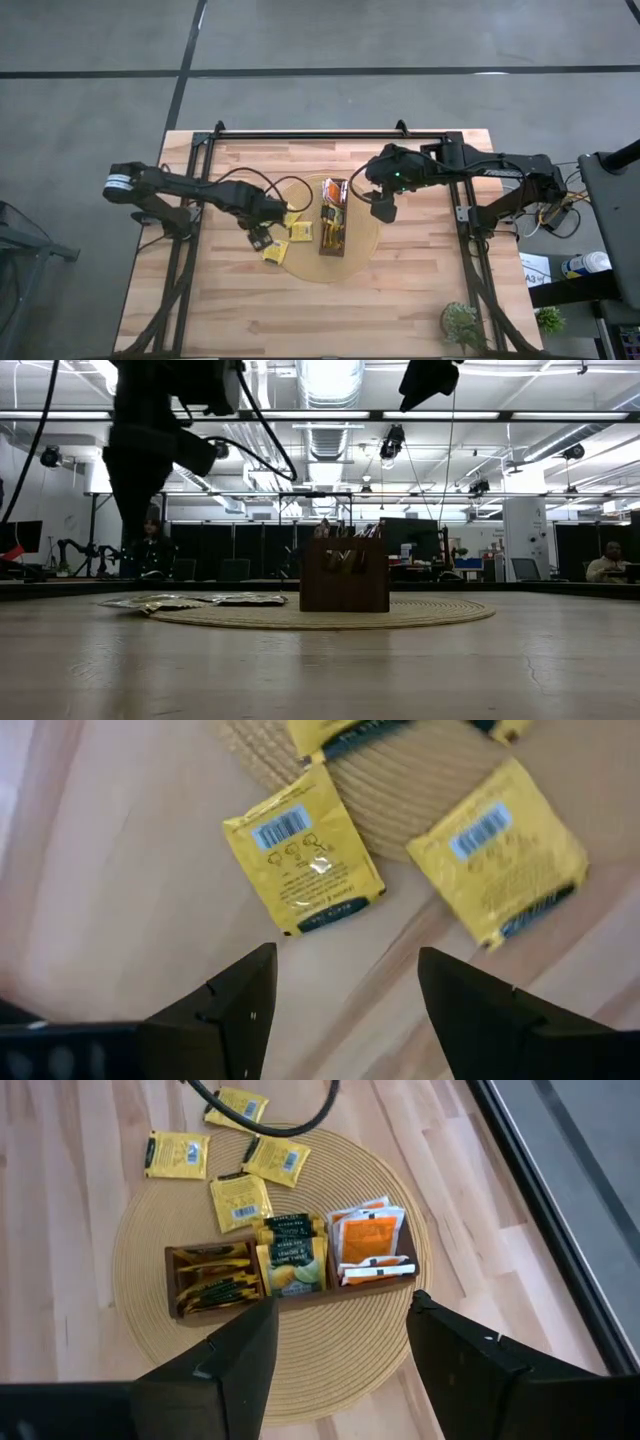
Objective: Pick & Place Tea
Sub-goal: Put the yellow tea bag into the middle section of the wooden organizer
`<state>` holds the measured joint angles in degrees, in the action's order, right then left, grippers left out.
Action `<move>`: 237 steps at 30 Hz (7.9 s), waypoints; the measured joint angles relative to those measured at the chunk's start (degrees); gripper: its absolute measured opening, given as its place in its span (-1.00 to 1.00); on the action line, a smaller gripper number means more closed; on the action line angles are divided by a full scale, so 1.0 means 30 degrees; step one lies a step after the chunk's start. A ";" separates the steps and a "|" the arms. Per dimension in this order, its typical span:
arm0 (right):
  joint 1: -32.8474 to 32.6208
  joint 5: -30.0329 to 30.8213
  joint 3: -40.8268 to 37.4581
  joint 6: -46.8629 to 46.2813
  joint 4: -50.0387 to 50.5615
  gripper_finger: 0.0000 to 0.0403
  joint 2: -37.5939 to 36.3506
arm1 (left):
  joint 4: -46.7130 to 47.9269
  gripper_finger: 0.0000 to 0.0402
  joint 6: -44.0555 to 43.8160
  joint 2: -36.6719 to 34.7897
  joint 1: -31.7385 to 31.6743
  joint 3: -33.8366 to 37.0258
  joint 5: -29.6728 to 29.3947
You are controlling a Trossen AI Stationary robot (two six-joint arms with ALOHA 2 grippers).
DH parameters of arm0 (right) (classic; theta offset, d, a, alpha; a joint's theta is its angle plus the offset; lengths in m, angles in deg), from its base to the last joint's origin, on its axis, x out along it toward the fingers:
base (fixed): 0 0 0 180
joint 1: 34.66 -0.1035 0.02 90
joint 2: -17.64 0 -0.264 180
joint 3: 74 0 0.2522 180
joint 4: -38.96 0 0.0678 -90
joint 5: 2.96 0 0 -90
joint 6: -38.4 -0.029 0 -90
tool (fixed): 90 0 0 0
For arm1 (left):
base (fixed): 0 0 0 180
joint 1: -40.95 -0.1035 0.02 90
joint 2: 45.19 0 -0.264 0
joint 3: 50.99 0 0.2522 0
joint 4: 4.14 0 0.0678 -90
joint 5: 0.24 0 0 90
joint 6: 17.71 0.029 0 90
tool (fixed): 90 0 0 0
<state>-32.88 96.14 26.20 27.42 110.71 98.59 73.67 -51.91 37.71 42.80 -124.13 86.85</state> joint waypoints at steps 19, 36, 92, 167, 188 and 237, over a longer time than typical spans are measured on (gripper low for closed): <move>0.0000 -0.0015 0.0000 -0.0792 -0.0124 0.09 0.0045 | -0.4189 0.17 1.3346 -0.1757 0.0854 0.4667 -0.1003; 0.0000 -0.0015 0.0000 -0.0860 -0.0138 0.09 0.0038 | -0.6767 0.17 1.5105 -0.1750 0.0883 0.6128 -0.0020; -0.0007 -0.0015 0.0015 -0.0878 -0.0433 0.09 -0.0035 | -0.2198 -1.00 1.0096 -0.0156 -0.1381 -0.2461 0.1240; -0.0261 0.0517 -0.1027 0.0517 0.0517 0.09 -0.2214 | -2.4703 -1.00 -1.6218 0.2772 -0.3298 0.1755 0.4602; -0.0262 0.0503 -0.1027 0.0903 0.0466 0.09 -0.2214 | -2.4506 -1.00 -1.5476 0.3802 -0.3540 0.1749 0.3994; -0.0255 0.0499 -0.1027 0.1100 0.0474 0.09 -0.2228 | -2.5191 -0.56 -1.5985 0.4609 -0.3627 0.1764 0.4666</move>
<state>-33.64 97.64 23.12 30.72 112.13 91.90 -1.91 -99.87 51.53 31.91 -118.84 100.85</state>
